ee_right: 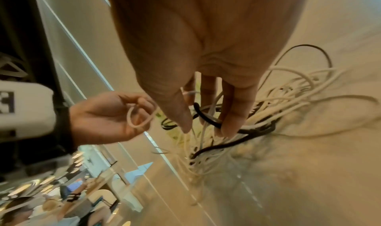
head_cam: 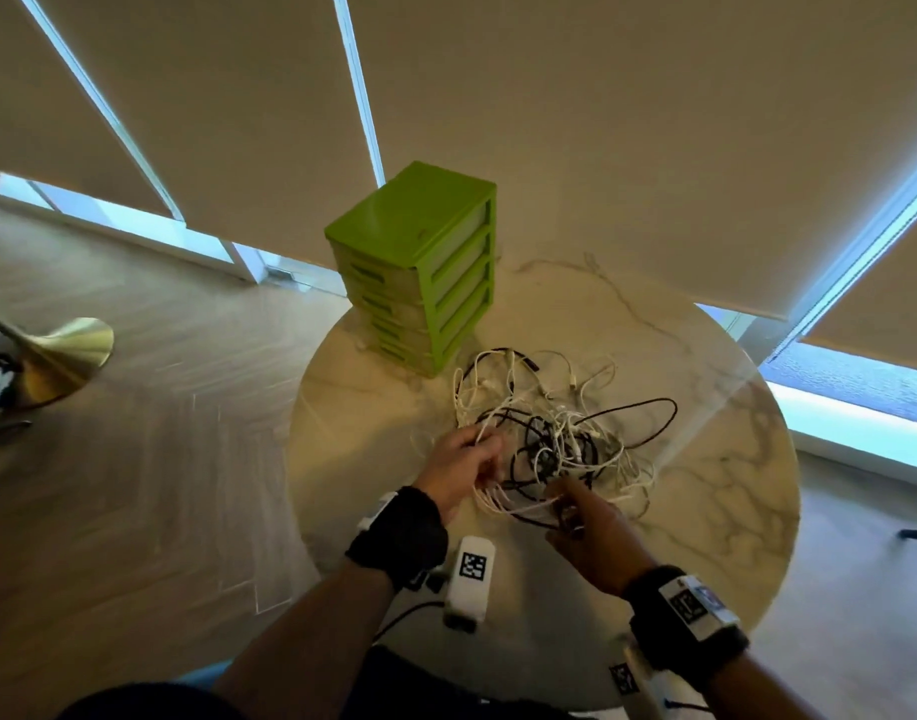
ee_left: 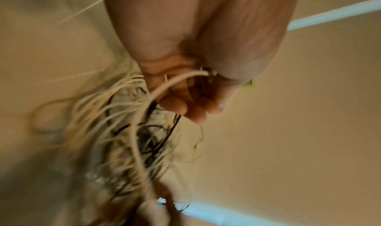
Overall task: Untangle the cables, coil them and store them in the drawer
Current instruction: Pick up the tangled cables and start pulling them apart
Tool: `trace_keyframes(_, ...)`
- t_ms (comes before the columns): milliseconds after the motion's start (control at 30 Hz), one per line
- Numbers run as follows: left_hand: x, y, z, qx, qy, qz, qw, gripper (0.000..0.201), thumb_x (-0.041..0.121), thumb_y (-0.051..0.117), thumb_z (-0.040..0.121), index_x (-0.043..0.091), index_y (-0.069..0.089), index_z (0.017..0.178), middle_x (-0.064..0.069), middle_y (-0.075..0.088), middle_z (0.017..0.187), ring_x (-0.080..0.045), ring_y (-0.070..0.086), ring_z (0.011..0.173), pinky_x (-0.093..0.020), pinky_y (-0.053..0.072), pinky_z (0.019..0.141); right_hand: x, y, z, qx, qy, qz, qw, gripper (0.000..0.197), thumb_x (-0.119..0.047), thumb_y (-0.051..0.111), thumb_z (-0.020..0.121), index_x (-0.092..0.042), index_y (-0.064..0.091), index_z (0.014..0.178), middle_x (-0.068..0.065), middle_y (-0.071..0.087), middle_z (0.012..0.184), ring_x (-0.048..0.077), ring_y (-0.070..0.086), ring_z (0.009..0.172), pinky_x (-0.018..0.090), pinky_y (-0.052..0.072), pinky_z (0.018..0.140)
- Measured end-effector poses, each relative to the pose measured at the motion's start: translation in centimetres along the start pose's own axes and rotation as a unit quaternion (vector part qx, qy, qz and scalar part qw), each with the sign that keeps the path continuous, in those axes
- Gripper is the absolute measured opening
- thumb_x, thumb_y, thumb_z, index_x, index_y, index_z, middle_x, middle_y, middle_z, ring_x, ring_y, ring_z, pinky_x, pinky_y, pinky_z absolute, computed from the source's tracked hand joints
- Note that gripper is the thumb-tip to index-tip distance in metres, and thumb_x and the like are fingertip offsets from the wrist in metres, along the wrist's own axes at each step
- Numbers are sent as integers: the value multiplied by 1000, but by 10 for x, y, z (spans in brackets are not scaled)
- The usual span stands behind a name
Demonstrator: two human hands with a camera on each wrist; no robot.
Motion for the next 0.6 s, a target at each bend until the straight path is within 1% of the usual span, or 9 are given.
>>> trace_keyframes(67, 16, -24, 11, 41, 5, -93, 995, 14, 7, 48, 97, 10, 60, 90, -1, 51, 61, -11, 49, 50, -22, 41, 50, 19, -2, -1, -10, 55, -9, 998, 48, -17, 62, 89, -28, 43, 131, -6, 63, 103, 13, 60, 86, 20, 41, 72)
trace_keyframes(133, 33, -56, 25, 78, 7, -139, 987, 17, 7, 45, 98, 10, 59, 88, 3, 47, 55, -8, 42, 43, -19, 35, 44, 41, -6, 2, -35, 103, -47, 993, 41, -21, 58, 92, -27, 49, 131, -5, 63, 109, 17, 61, 99, 19, 37, 77)
trace_keyframes(200, 43, -89, 38, 93, 0, -127, 988, 20, 7, 44, 98, 10, 59, 86, 4, 43, 52, -7, 35, 38, -20, 30, 42, 59, -18, 8, -42, 147, -101, 983, 29, -23, 57, 94, -24, 62, 123, -7, 62, 113, 20, 60, 108, 18, 34, 78)
trace_keyframes(300, 44, -125, 58, 63, -21, -69, 995, 23, 8, 45, 98, 10, 63, 85, 2, 41, 56, -8, 35, 42, -23, 29, 47, 78, -52, 26, 36, 233, -154, 960, 22, -21, 59, 93, -13, 70, 110, 10, 65, 112, 29, 59, 105, 26, 38, 80)
trace_keyframes(367, 39, -140, 70, 39, -40, -30, 998, 22, 9, 46, 98, 10, 63, 85, 0, 44, 58, -10, 41, 45, -23, 35, 48, 81, -69, 39, 76, 278, -177, 941, 22, -12, 59, 90, -8, 71, 108, 17, 61, 110, 35, 57, 106, 31, 41, 84)
trace_keyframes(433, 33, -151, 81, 15, -57, 2, 998, 20, 8, 46, 99, 9, 61, 86, -2, 48, 60, -11, 48, 45, -22, 42, 48, 75, -75, 47, 79, 315, -201, 924, 35, -7, 59, 84, -13, 66, 117, 17, 54, 123, 39, 52, 116, 36, 43, 93)
trace_keyframes(500, 28, -159, 92, -2, -65, 35, 997, 20, 7, 45, 99, 9, 61, 87, -3, 53, 61, -13, 57, 50, -24, 48, 53, 53, -70, 57, 68, 336, -261, 902, 48, -9, 60, 81, -24, 59, 127, 8, 43, 141, 37, 42, 127, 42, 40, 101)
trace_keyframes(533, 27, -162, 97, -12, -68, 49, 996, 20, 8, 46, 99, 9, 62, 88, -4, 55, 63, -14, 60, 55, -25, 50, 57, 35, -65, 65, 81, 329, -285, 897, 48, -9, 60, 81, -27, 59, 125, 4, 42, 143, 34, 40, 128, 44, 40, 101)
trace_keyframes(600, 26, -167, 105, -34, -71, 78, 994, 19, 9, 48, 98, 11, 64, 88, -5, 58, 68, -17, 59, 66, -25, 51, 63, -11, -49, 87, 137, 273, -300, 904, 39, -6, 59, 79, -23, 65, 114, 4, 53, 133, 32, 47, 120, 43, 42, 97)
Point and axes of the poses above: each hand's wrist, its own z-axis towards the middle knuckle, its own y-axis out of the palm, x = y × z, the point moved 5 cm from there along z, towards the middle knuckle
